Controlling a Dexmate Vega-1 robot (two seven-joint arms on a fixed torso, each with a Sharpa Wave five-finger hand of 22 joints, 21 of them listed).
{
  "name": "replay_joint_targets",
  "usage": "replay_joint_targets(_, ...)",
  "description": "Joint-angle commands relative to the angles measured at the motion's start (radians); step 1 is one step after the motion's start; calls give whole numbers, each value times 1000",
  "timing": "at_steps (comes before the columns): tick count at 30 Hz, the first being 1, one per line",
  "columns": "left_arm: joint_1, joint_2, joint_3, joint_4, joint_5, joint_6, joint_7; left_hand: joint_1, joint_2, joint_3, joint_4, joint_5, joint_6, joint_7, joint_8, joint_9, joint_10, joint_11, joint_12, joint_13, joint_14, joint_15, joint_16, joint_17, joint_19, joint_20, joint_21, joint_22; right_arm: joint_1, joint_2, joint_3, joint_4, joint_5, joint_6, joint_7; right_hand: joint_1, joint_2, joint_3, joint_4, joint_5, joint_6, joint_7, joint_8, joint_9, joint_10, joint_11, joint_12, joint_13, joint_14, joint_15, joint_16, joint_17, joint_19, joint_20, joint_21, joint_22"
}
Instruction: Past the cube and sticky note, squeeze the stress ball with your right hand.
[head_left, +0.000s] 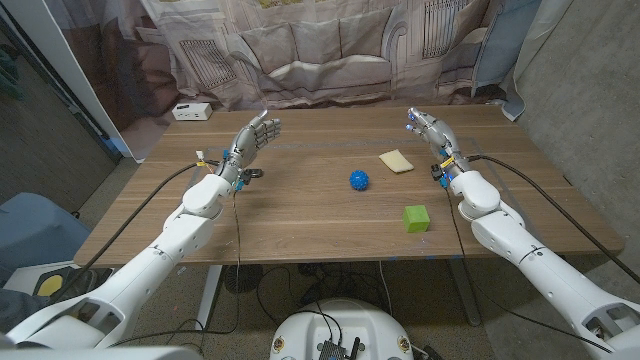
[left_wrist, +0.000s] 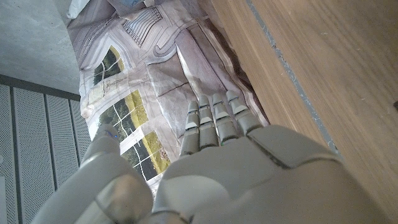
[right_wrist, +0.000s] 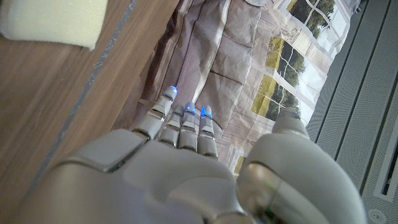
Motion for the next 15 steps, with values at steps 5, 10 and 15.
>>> replay_joint_targets(5,-9,-5,13,12,4,21,0,1,6,3,-5,-1,-12,-7,-3,5,-15,5,-4,5,-16,2,-3,2,-3,6,5,3,-5,-10,16,69,134,7,117,-16,-7,-5,0,6,-22,-3,-4,0,-12,-1,-3,2,-14,-1,2,1,-3,-1,7,1)
replay_joint_targets(10,-13,-7,18,10,7,23,-2,1,6,3,-5,-1,-13,-6,-3,4,-17,7,-4,5,-16,2,-2,2,-3,6,5,3,-2,-21,16,61,131,-4,115,-21,-7,-7,2,6,-22,-1,-2,0,-12,0,-1,3,-13,2,4,1,-2,2,8,1)
replay_joint_targets(15,-15,-7,18,13,4,24,-7,1,6,3,-6,-1,-12,-6,-2,4,-15,5,-3,5,-17,2,-1,2,-3,6,5,3,8,-13,12,63,133,-12,111,-25,-3,-7,4,7,-19,4,3,0,-10,1,2,3,-12,6,7,2,-1,3,9,0)
